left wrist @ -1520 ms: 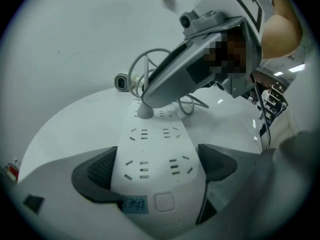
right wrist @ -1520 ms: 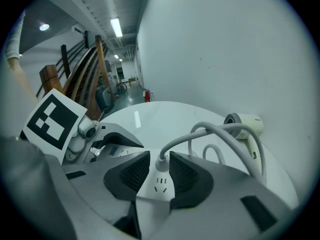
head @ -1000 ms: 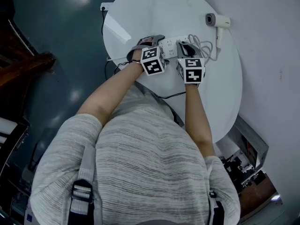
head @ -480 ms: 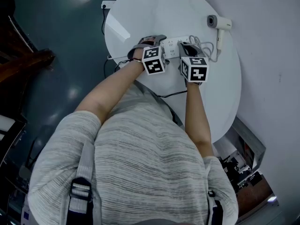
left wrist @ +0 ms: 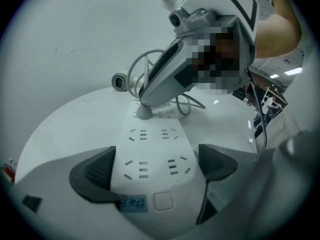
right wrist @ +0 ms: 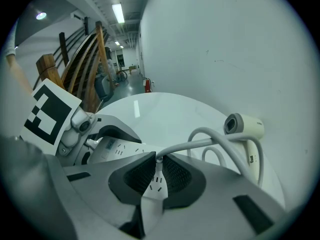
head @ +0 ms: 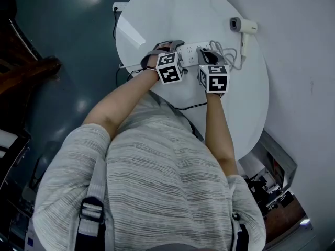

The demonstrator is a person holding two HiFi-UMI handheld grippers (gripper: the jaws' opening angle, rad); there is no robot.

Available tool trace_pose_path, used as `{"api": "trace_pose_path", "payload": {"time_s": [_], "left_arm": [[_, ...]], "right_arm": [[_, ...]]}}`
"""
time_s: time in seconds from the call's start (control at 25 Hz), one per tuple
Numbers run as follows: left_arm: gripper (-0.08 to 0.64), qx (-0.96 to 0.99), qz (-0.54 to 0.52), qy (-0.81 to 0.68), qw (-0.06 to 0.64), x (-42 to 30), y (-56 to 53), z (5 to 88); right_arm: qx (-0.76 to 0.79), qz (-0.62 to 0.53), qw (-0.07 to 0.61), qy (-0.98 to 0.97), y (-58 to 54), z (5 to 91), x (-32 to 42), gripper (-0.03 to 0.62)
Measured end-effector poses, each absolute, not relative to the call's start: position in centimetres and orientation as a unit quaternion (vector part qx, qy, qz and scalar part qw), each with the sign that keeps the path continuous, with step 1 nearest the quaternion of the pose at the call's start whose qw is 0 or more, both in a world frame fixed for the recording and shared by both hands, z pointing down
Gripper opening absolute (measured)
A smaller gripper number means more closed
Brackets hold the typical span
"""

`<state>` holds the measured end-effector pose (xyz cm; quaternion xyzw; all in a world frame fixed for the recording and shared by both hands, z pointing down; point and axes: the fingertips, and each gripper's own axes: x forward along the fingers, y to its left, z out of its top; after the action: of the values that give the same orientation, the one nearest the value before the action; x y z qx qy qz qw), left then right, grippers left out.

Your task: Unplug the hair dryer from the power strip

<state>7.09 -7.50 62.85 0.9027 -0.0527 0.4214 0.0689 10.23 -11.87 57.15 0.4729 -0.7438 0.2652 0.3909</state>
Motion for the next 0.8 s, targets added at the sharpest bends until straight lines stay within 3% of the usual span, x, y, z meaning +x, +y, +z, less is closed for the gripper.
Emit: {"api": "trace_pose_path", "payload": {"time_s": [0.24, 0.8], "left_arm": [[0.506, 0.918, 0.390, -0.067, 0.033, 8.8, -8.8, 59.6], [0.483, 0.893, 0.447, -0.037, 0.032, 10.5, -8.5, 61.9]], "right_arm": [[0.472, 0.268, 0.385, -0.747, -11.9, 57.1, 10.2, 0.055], [0.468, 0.260, 0.377, -0.756, -11.7, 56.9, 9.9, 0.056]]}}
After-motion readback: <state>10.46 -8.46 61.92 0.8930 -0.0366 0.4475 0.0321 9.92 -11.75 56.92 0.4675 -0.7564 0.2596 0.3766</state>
